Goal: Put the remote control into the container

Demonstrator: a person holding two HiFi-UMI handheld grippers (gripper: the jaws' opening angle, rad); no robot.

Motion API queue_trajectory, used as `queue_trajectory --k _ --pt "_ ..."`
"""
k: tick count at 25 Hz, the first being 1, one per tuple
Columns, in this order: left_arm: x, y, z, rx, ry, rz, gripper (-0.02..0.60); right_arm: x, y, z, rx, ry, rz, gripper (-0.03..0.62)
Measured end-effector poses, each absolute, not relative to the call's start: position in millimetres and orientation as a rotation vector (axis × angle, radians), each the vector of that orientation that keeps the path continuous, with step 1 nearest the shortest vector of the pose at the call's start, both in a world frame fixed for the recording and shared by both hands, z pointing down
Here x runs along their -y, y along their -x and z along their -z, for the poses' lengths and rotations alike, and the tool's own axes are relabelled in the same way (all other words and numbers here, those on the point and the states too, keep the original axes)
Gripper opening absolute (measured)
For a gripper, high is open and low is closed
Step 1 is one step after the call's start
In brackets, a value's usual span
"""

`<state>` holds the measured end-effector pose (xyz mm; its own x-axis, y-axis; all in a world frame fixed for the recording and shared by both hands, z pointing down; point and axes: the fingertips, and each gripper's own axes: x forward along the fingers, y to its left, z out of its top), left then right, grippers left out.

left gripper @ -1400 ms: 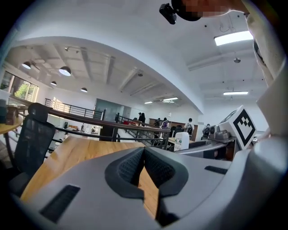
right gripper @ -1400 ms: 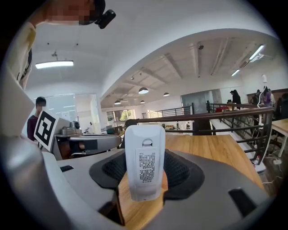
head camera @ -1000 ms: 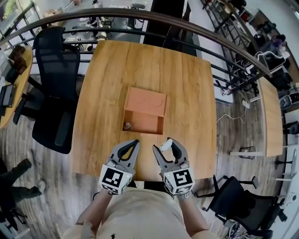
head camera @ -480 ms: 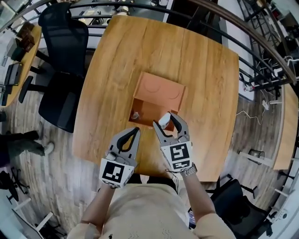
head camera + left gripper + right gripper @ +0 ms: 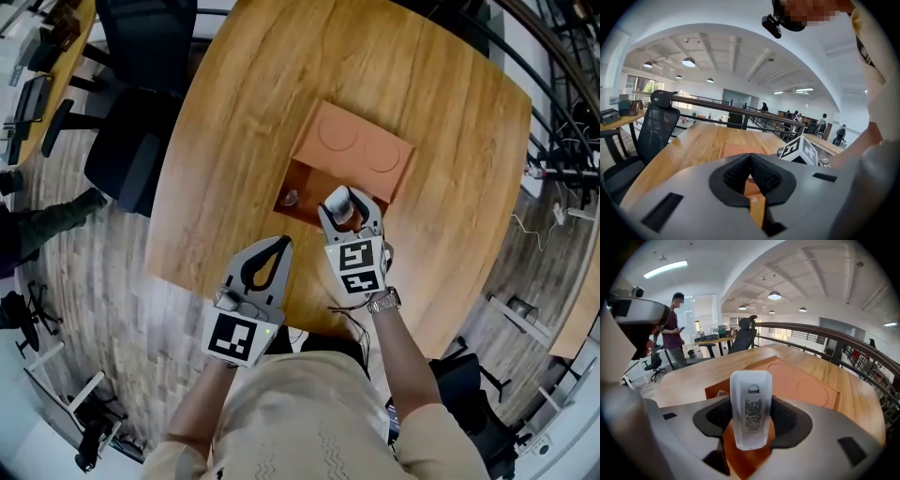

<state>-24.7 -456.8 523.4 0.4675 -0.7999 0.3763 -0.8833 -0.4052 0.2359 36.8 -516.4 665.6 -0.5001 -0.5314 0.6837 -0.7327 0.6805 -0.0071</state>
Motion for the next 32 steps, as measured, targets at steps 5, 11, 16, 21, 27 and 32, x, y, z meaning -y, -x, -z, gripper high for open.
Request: queue_trajectory --k 5,11,16,21,27,32 --pt "465.0 24.2 -530.3 1.380 -2.315 -0.276 0.012 519.7 -21.4 -693.3 2.143 -0.921 -0.400 0.250" --pt "457.8 25.1 -541.4 1.356 -2.341 -0.321 0.012 517.3 -21.7 -709.4 2.099 -0.953 -0.417 0.250" --pt "443.2 43.2 -549.7 1.342 -2.343 -0.342 0.012 506.0 -13.9 -720.4 2.083 -0.928 -0.432 0.250" --pt "421.2 61.0 -549.5 1.312 -2.402 -0.341 0.012 499.7 -11.2 -682.4 2.121 -1.119 -0.356 0.249" --pt "410.9 56.0 -514.1 1.256 -2.522 -0.319 0.012 464.1 -10.3 -602.8 2.317 -1.190 -0.468 0.087" --pt "400.5 46.4 -494.1 1.191 -2.579 -0.329 0.012 432.7 -37.8 -547.0 2.376 -1.387 -0.617 0.018"
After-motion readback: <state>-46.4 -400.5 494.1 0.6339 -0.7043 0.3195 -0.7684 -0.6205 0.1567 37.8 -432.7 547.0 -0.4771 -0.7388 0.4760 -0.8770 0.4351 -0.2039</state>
